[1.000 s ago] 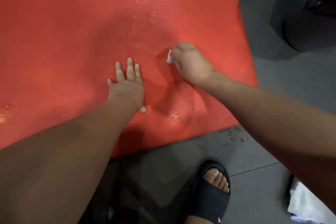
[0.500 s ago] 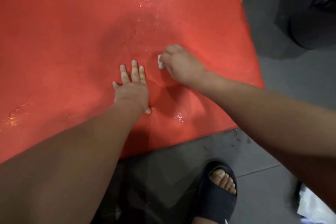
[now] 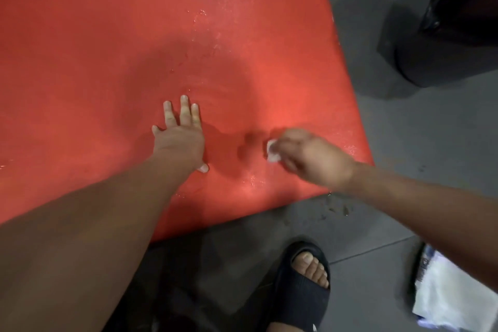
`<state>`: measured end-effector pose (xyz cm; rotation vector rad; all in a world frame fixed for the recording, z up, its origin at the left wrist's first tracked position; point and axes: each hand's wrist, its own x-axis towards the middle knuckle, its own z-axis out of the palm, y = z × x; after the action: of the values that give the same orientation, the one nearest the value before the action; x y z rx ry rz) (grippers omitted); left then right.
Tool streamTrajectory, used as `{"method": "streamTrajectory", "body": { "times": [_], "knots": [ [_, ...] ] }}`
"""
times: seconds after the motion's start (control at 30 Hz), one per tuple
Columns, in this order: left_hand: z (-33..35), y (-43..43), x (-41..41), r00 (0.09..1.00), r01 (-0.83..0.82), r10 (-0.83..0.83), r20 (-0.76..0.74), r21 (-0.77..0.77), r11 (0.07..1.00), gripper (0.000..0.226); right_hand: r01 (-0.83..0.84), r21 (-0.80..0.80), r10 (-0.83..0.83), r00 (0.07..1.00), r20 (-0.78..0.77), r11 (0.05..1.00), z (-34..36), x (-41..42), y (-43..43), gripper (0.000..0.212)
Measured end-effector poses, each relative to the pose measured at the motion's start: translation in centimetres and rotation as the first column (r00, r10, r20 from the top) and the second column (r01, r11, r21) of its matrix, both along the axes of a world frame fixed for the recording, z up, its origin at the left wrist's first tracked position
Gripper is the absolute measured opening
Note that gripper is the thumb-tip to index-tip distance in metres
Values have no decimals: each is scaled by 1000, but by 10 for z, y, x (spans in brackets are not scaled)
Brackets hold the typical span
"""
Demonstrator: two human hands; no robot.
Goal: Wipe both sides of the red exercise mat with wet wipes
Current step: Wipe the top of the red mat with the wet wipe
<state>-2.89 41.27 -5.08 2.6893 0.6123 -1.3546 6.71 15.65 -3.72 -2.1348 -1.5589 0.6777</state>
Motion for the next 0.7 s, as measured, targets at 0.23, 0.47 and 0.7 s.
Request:
{"method": "streamTrajectory", "body": {
  "times": [0.23,0.47,0.7],
  "knots": [
    [5,0,-6,998,-3,3,58,3,1000,147,692,52,-687,700,195,720,-34,52,22,22],
    [7,1,-34,962,-77,93,255,-69,995,136,73,38,-70,995,-73,997,-29,-69,18,21],
    [-4,1,-35,987,-40,65,145,-172,984,111,628,114,-636,739,221,769,-28,37,17,22]
  ]
}}
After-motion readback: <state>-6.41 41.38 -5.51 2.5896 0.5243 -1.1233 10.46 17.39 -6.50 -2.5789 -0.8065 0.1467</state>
